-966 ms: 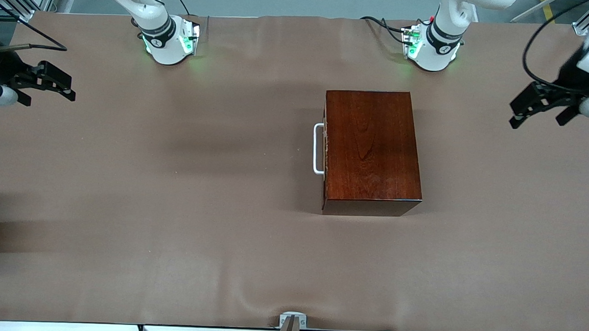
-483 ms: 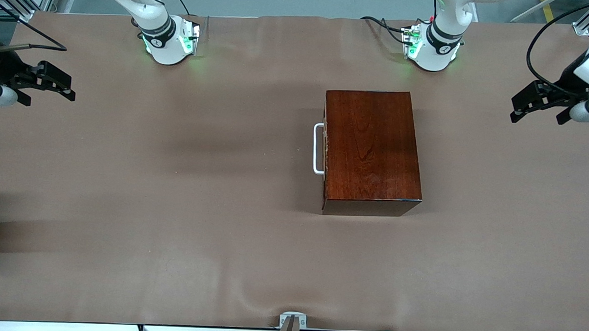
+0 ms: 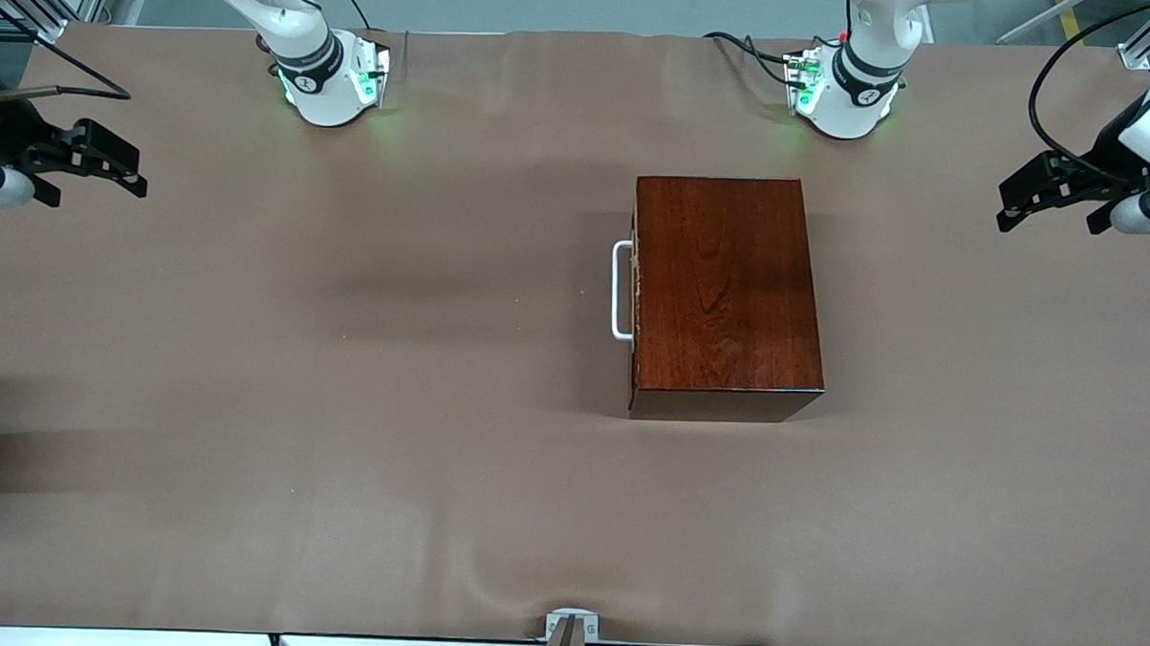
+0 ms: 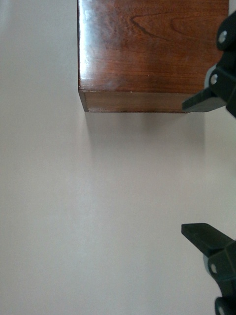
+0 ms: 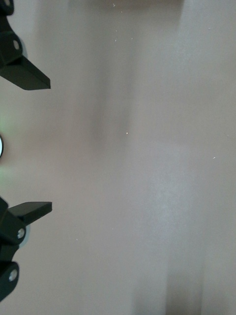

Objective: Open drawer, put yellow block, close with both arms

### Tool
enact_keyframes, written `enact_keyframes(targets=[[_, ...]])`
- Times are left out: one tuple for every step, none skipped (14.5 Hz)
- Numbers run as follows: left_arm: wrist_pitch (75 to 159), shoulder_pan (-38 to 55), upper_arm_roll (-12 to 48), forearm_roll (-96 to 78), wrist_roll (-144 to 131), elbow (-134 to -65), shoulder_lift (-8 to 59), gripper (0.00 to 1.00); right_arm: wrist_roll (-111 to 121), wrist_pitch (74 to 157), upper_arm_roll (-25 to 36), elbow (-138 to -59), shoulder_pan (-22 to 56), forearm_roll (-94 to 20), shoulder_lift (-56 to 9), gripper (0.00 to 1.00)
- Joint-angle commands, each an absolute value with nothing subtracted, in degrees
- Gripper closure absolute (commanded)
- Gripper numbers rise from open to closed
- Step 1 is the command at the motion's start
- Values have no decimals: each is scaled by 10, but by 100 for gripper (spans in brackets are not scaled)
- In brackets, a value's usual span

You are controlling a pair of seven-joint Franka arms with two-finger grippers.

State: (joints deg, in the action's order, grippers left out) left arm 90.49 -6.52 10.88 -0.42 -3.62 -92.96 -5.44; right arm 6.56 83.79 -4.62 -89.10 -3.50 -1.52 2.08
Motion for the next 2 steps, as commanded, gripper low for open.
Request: enact_keyframes(targets=[[879, -77, 116, -19, -27, -903, -47, 0, 73, 835, -47, -894, -38, -16, 29, 0], [873, -76, 117, -18, -27, -898, -46, 0, 72, 836, -47, -894, -38, -16, 29, 0]])
